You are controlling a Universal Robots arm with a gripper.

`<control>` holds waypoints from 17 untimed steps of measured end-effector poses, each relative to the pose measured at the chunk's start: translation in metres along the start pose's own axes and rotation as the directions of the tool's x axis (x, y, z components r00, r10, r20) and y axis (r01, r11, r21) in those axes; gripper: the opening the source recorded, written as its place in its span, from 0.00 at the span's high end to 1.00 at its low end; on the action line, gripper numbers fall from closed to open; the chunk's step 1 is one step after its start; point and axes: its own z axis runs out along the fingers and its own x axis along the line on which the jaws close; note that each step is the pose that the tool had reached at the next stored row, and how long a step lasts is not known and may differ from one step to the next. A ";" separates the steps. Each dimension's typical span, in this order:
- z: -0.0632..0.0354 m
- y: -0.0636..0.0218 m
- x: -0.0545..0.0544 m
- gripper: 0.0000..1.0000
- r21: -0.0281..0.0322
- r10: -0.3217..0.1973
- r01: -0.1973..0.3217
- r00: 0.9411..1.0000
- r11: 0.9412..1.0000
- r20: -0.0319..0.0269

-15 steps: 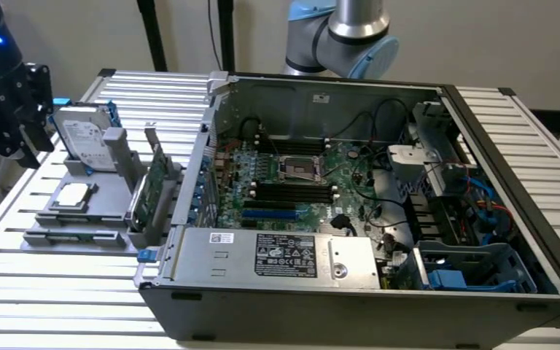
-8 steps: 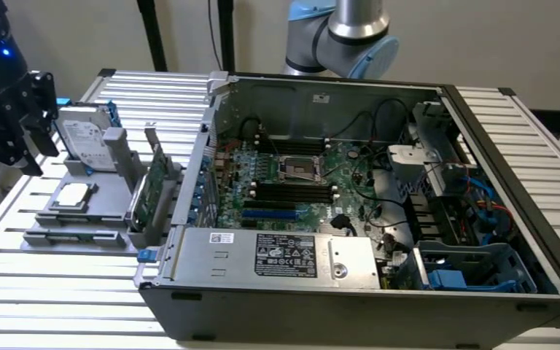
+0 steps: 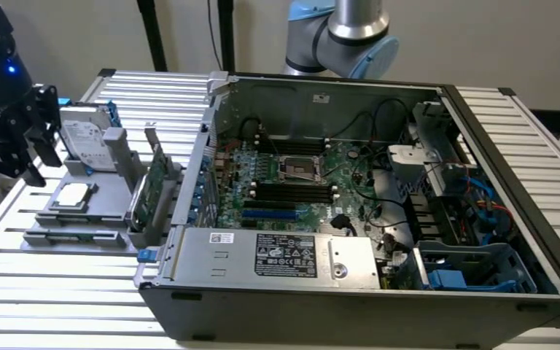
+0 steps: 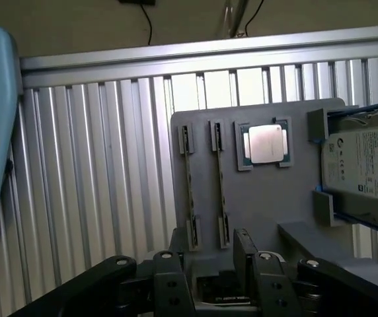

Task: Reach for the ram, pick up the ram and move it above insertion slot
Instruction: 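Pick up the ram and move it above insertion slot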

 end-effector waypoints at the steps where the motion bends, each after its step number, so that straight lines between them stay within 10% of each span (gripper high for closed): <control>1: 0.0017 -0.0001 0.000 0.58 0.000 0.000 0.000 1.000 1.000 0.000; 17: 0.0300 0.0010 0.003 0.58 0.000 -0.149 0.149 0.989 0.989 0.000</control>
